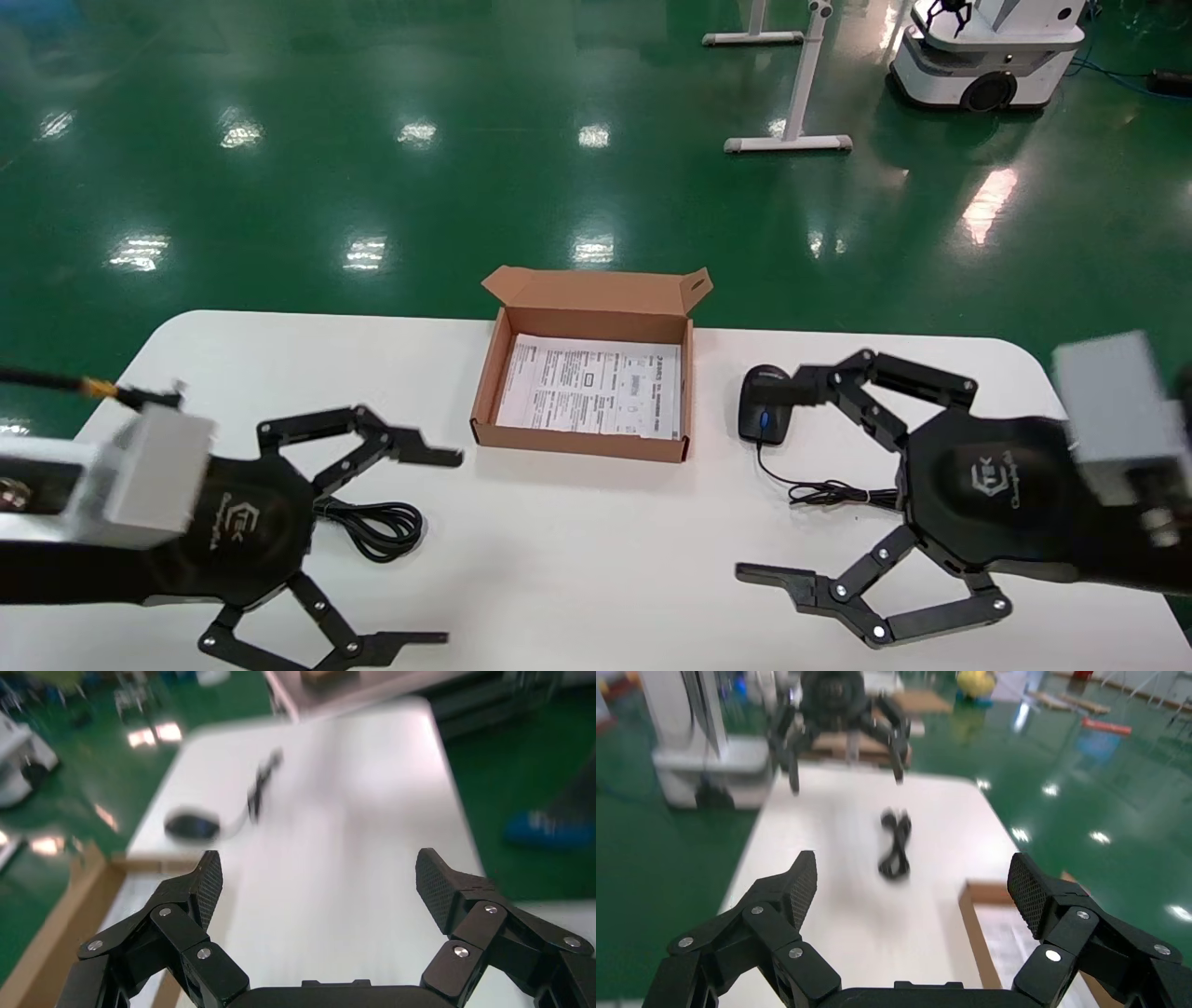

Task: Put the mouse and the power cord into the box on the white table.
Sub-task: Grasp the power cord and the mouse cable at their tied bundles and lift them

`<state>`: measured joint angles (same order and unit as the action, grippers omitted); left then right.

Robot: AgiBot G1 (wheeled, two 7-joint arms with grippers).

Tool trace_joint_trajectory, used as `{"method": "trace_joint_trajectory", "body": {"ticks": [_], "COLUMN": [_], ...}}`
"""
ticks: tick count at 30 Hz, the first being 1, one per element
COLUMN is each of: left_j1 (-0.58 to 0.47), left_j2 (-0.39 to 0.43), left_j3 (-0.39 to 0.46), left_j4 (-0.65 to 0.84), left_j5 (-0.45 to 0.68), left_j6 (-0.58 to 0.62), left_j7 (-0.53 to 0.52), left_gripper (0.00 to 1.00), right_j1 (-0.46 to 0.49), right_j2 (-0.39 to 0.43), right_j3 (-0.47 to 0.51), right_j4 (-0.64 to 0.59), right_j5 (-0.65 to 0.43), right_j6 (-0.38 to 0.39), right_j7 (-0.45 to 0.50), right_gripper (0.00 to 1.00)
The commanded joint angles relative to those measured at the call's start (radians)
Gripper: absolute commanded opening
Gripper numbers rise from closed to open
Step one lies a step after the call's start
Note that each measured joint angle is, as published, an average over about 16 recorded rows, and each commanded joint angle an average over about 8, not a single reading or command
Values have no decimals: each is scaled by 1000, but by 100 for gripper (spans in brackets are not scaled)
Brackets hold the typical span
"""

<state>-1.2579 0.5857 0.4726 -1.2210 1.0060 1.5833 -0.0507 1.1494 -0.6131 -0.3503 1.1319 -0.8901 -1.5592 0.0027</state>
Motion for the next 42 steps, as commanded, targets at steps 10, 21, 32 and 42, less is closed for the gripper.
{"method": "trace_joint_trajectory", "body": {"ticks": [10, 21, 32, 42], "left_j1": [-210, -388, -455, -498], "left_j2": [53, 212, 344, 397], "left_j3": [229, 380, 461, 485], "left_j4": [189, 514, 802, 1003], "left_j5": [340, 599, 675, 710], "left_j6": [-8, -21, -22, -85], "left_j7": [223, 467, 669, 790], "left_gripper": [100, 100, 100, 100], "right_j1": [166, 340, 429, 462], "right_j2": [-36, -162, -259, -331], "right_j3": [-157, -277, -323, -323], "right_j4": [-289, -630, -891, -1029], "right_j5": [-310, -583, -672, -676], "right_j6": [10, 53, 110, 178], "right_j7": [-329, -640, -819, -875], "right_gripper": [100, 100, 100, 100]}}
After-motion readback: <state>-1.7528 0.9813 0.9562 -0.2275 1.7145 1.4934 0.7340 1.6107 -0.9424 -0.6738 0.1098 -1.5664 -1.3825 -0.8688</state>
